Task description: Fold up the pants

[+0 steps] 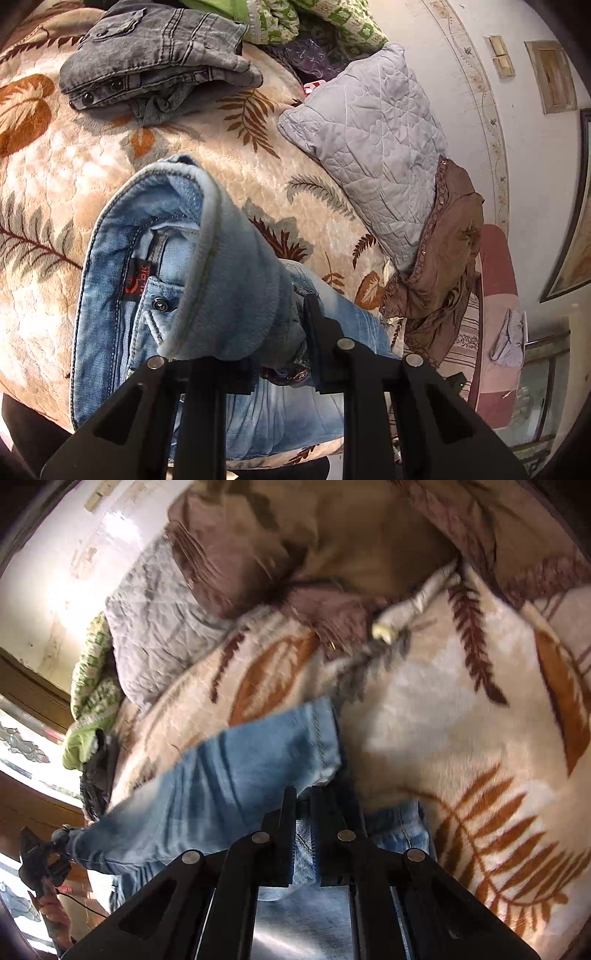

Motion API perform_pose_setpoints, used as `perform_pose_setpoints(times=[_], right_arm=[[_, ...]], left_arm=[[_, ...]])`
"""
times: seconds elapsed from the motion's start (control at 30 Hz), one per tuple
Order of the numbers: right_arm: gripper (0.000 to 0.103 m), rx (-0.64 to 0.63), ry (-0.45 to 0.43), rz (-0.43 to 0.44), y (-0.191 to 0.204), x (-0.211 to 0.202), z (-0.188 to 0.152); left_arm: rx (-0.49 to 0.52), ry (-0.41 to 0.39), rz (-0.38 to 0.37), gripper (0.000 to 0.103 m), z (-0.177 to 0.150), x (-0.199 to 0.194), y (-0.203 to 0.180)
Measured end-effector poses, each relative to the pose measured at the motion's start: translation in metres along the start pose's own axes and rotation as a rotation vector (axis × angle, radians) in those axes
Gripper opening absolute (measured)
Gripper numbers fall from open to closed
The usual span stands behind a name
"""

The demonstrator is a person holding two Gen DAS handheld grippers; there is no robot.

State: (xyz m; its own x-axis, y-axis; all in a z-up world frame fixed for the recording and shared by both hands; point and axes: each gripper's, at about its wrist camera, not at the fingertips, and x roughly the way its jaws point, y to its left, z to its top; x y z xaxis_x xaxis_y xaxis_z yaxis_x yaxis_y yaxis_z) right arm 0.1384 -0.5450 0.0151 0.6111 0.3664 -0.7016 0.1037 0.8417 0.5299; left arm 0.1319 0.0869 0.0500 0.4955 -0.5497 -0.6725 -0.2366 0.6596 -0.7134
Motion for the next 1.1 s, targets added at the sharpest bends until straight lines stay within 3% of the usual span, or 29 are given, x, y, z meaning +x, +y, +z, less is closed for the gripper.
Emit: perform_pose_setpoints(times=[0.07,0.13,0.23,0.33,0.37,0.43,0.5,0.57,0.6,0.63,0.67,0.7,0.77,0.9,1.03,1.07,1.1], right_arm=[[0.006,-0.013,-0.087,0.066,0.010,-0.038,0.004],[0.006,-0.029,-0.120,0.070,0.010,-0.062,-0.006],[0.006,0.012,-0.096,0.055,-0.015,-0.073,-0.048],[0.006,0.102,-0.011,-0.004,-0.060,-0.055,-0.102],[0.005,0.141,0.011,-0.031,-0.072,-0.047,-0.117],[0.000,0.195,0.021,-0.101,-0.090,-0.040,-0.134],[0.006,0.262,-0.031,-0.056,-0.096,-0.050,-0.143],[0.007,0.273,-0.090,-0.008,-0.088,-0.064,-0.147],[0.010,0.272,-0.101,0.018,-0.083,-0.067,-0.148],[0.015,0.282,-0.108,0.048,-0.078,-0.068,-0.150],[0.035,0.298,-0.105,0.080,-0.073,-0.067,-0.150],[0.058,0.319,-0.095,0.115,-0.069,-0.062,-0.150],[0.068,0.363,-0.066,0.189,-0.058,-0.046,-0.152],[0.068,0.426,0.014,0.246,-0.038,-0.006,-0.153],[0.068,0.444,0.014,0.222,-0.026,0.021,-0.153],[0.068,0.457,0.020,0.201,-0.024,0.027,-0.152],[0.057,0.457,0.020,0.206,-0.023,0.031,-0.150]], left_arm=[[0.039,-0.007,-0.015,0.018,-0.007,-0.009,-0.006],[0.069,-0.004,-0.045,0.018,-0.023,-0.021,-0.003],[0.104,0.013,-0.085,0.018,-0.061,-0.036,0.017],[0.138,0.041,0.009,0.018,-0.095,-0.029,0.049],[0.117,0.079,0.038,0.016,-0.101,-0.021,0.062],[0.003,0.141,-0.016,0.015,-0.107,-0.013,0.087],[-0.071,0.130,-0.095,0.015,-0.112,-0.022,0.098],[-0.064,0.077,-0.119,0.019,-0.117,-0.039,0.093],[-0.050,0.055,-0.125,0.035,-0.119,-0.046,0.088],[-0.042,0.036,-0.116,0.064,-0.120,-0.050,0.084],[-0.047,0.012,-0.105,0.085,-0.121,-0.052,0.080],[-0.054,-0.012,-0.105,0.086,-0.121,-0.052,0.077],[-0.051,-0.022,-0.098,0.086,-0.116,-0.041,0.073],[-0.116,0.043,-0.110,0.086,-0.104,-0.002,0.074],[-0.084,0.017,-0.024,0.086,-0.085,0.022,0.066],[-0.077,0.013,0.000,0.077,-0.078,0.028,0.064],[-0.075,0.012,0.007,0.062,-0.072,0.033,0.063]])
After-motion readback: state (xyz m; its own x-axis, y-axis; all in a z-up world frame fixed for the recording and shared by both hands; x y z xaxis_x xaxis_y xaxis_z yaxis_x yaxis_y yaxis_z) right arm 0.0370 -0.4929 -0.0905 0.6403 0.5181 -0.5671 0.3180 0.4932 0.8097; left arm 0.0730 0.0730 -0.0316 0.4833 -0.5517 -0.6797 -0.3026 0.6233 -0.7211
